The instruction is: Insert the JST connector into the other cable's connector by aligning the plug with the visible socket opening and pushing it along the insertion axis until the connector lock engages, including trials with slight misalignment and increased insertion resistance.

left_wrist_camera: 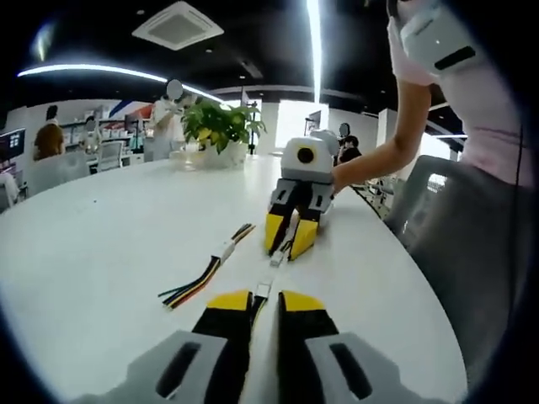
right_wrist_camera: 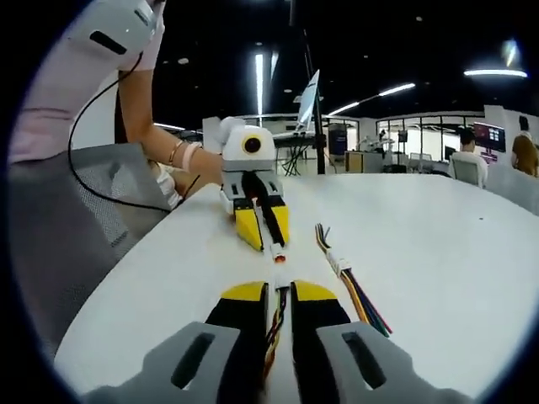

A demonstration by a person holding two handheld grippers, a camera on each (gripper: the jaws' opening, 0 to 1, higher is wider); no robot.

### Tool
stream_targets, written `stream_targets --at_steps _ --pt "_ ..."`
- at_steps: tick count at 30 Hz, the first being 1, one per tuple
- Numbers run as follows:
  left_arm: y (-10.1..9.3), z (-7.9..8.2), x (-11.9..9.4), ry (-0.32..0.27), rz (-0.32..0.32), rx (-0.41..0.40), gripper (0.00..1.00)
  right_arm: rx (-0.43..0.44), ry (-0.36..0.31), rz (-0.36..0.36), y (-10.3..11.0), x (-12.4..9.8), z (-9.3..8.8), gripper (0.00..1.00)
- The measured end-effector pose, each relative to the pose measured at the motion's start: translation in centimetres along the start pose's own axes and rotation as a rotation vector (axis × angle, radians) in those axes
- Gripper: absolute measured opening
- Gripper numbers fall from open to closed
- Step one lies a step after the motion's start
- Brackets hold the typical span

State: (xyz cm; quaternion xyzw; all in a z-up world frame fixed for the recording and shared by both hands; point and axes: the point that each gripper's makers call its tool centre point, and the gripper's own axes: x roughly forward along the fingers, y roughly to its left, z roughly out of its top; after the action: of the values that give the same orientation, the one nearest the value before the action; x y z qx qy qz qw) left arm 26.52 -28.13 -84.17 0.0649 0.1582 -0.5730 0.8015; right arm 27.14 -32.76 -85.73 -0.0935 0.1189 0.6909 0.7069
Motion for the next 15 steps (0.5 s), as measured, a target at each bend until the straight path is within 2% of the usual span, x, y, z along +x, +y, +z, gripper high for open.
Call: stream_targets --at_steps 15 --pt "0.19 -0.17 0.31 -0.016 -0.021 0.059 0.02 -0.022 0.005 -0.015 0.73 0.3 0.45 0.05"
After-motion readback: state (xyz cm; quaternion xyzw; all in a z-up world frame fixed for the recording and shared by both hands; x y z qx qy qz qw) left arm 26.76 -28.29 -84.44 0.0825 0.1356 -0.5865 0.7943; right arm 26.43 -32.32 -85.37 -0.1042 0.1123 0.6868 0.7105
